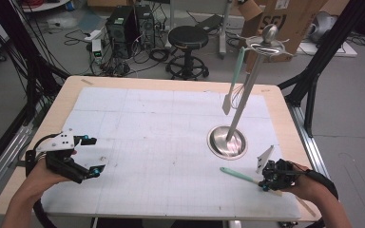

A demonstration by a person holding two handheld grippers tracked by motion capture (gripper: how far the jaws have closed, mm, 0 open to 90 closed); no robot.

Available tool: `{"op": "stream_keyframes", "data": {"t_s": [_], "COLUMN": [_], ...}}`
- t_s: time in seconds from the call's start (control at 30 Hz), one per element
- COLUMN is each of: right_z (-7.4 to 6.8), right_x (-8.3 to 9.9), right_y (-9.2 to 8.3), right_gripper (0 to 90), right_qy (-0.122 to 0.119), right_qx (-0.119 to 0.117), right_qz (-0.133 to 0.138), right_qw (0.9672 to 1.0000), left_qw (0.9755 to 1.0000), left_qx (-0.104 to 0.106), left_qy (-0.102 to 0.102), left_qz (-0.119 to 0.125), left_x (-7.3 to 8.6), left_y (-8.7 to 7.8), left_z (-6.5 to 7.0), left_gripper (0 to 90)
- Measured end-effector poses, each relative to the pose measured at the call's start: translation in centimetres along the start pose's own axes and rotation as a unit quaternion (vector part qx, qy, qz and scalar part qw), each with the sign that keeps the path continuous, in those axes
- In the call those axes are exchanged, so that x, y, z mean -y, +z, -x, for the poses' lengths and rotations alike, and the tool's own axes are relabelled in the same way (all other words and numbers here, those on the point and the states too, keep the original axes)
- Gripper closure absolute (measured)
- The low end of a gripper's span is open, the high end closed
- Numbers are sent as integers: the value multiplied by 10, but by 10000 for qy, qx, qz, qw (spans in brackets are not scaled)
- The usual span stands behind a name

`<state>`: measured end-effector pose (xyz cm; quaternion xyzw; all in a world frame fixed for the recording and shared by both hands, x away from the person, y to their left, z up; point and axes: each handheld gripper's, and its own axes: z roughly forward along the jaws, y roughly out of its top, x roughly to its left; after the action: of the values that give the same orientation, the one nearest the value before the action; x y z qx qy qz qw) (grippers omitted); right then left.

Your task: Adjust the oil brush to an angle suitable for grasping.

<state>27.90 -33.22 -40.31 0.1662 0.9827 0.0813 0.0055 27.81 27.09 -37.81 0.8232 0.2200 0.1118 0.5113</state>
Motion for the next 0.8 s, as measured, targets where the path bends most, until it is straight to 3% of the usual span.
{"op": "stream_keyframes", "data": {"t_s": [0.13, 0.23, 0.5, 0.63, 0.7, 0.77, 0.8], "right_z": [-1, -1, -5, -7, -7, -7, -7], "right_x": [-1, -2, -6, -9, -12, -13, -14], "right_y": [-2, -5, -22, -32, -38, -45, -48], "right_gripper": [894, 885, 652, 387, 161, 16, 1], "right_qy": [14, 52, 132, 255, 241, 270, 331], "right_qx": [49, -10, -182, -202, -73, 165, 260], "right_qz": [-67, 92, 774, 1257, 1464, 1822, 2016], "right_qw": [10000, 9999, 9967, 9915, 9889, 9828, 9786], "left_qw": [10000, 10000, 10000, 10000, 10000, 10000, 10000], "left_qx": [-17, 9, -4, 11, 32, 17, 14], "left_qy": [-11, 8, -6, 8, 29, 42, 32], "left_qz": [3, 15, 20, 12, 15, 15, 27], "left_x": [0, 0, 0, -1, -2, -2, -2], "left_y": [-1, -1, 0, 1, 1, 0, 0], "left_z": [0, 0, -1, 0, 0, 0, 0], "left_gripper": [17, 17, 17, 17, 17, 17, 17]}}
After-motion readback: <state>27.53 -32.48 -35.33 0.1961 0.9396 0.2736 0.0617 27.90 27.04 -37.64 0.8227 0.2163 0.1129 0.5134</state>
